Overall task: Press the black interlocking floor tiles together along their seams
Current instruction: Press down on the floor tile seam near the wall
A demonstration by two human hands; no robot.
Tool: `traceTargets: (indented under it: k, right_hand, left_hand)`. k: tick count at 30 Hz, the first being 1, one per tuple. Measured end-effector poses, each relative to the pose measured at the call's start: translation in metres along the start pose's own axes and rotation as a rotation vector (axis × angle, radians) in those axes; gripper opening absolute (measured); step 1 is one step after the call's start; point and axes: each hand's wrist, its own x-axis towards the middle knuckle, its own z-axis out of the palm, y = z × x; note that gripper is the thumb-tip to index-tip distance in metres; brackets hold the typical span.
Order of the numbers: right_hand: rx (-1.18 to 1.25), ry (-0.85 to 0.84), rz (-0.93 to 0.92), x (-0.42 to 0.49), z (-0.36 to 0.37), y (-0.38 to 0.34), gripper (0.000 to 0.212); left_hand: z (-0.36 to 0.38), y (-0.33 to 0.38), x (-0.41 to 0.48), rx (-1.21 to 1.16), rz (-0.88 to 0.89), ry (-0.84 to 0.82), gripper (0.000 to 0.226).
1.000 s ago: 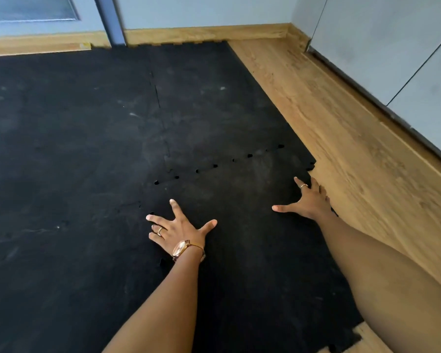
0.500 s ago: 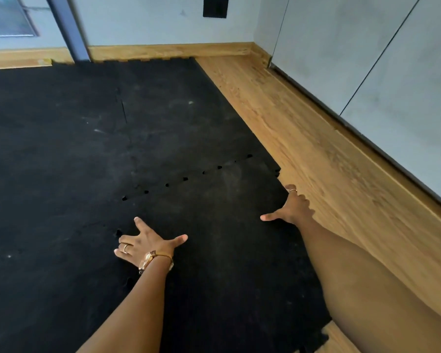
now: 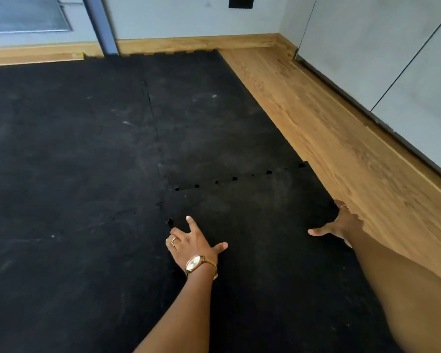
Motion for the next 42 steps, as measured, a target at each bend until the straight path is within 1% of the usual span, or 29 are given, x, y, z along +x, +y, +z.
traceTargets:
  k: [2,6,11,16,22,26,30,33,36,39,42]
  right_hand:
    - [0.033,-0.002,-0.004,0.002,0.0,-0.001,0.136]
    - [0.099,0.007,-0.029,0.009,0.003,0.002,0.133]
    - [0.182,-0.013,-0.097,0.011,-0.006,0.006,0.117]
    - [0.154,-0.022,-0.063,0.016,-0.011,0.017,0.117]
    - [0.235,-0.05,-0.066,0.025,-0.009,0.019,0.11]
    - [0.257,-0.042,-0.06,0.029,-0.007,0.018,0.114]
    - [0.228,-0.044,-0.049,0.034,-0.009,0.018,0.114]
    - [0.295,-0.022,-0.028,0.037,-0.013,0.016,0.11]
    - [0.217,-0.039,-0.026,0.038,-0.015,0.015,0.113]
    - [0.11,-0.061,-0.054,0.036,-0.017,0.021,0.11]
    - [-0.007,-0.084,-0.056,0.036,-0.018,0.023,0.117]
  left_hand:
    - [-0.002,-0.003,-0.004,0.015,0.005,-0.009,0.119]
    - [-0.005,-0.011,-0.011,0.082,0.026,-0.045,0.12]
    - [-0.01,-0.022,-0.014,0.135,0.102,-0.057,0.124]
    - [-0.003,-0.022,-0.028,0.127,0.139,-0.069,0.129]
    - [-0.005,-0.019,-0.026,0.074,0.131,-0.109,0.131]
    - [-0.006,-0.012,-0.022,0.063,0.107,-0.097,0.132]
    - [-0.007,-0.011,-0.019,0.075,0.135,-0.113,0.132]
    - [-0.007,-0.012,-0.017,0.101,0.17,-0.131,0.133]
    - [-0.005,-0.014,-0.019,0.131,0.189,-0.151,0.133]
    - [-0.006,-0.018,-0.018,0.168,0.197,-0.16,0.132]
    - [-0.007,-0.02,-0.019,0.215,0.218,-0.182,0.133]
